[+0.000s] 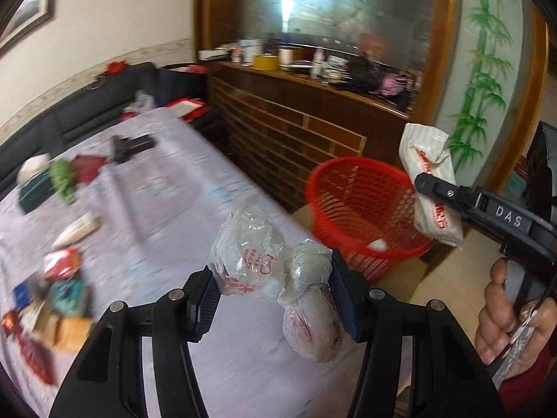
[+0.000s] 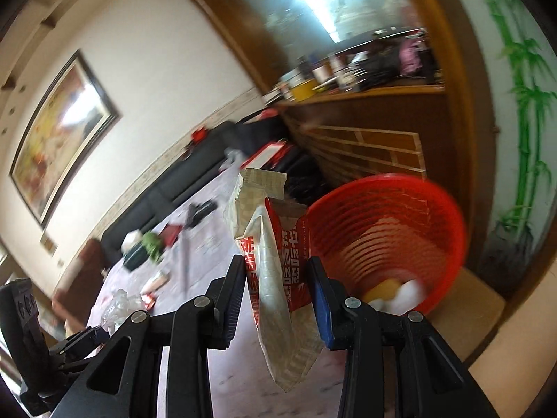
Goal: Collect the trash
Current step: 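Open the right tool over the basket while the left tool releases the plastic bags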
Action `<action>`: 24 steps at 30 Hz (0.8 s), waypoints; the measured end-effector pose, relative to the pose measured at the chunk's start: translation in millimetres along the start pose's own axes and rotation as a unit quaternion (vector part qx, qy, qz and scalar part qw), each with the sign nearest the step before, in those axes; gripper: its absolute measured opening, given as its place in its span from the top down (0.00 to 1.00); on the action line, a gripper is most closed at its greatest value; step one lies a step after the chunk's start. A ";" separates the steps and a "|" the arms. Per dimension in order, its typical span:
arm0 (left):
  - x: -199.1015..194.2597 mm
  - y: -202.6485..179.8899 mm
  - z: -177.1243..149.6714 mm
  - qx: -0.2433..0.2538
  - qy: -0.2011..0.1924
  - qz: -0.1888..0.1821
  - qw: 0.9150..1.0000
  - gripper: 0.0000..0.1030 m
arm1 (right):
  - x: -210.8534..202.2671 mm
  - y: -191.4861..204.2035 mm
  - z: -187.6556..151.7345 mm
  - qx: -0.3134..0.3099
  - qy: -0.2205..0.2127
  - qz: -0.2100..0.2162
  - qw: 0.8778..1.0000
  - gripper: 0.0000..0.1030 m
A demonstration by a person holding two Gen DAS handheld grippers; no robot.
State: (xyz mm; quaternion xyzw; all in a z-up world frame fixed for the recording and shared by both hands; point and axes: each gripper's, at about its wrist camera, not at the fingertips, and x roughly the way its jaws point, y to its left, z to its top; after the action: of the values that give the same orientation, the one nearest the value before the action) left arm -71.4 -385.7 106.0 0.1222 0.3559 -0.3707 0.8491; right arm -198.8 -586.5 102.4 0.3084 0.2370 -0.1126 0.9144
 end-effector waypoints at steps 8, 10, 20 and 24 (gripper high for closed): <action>59.0 -63.2 42.7 0.037 0.016 -0.046 0.998 0.43 | 10.8 -51.3 35.4 0.054 0.002 -0.024 0.998 0.60; 73.8 -75.4 49.1 0.049 0.021 -0.054 0.997 0.29 | 16.9 -60.9 39.7 0.063 0.007 -0.025 0.998 0.59; 61.0 -59.6 29.8 0.039 0.017 -0.033 0.999 0.19 | 4.9 -70.8 38.7 0.063 -0.008 -0.025 0.998 0.39; 42.4 -30.4 2.3 0.022 0.023 -0.003 0.999 0.19 | 5.0 -55.2 25.4 0.054 0.006 -0.004 0.999 0.39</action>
State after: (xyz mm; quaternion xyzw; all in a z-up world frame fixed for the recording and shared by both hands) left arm -72.0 -431.0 79.9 0.1480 0.3673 -0.3784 0.8367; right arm -204.7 -645.8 89.4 0.3570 0.2377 -0.1271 0.8944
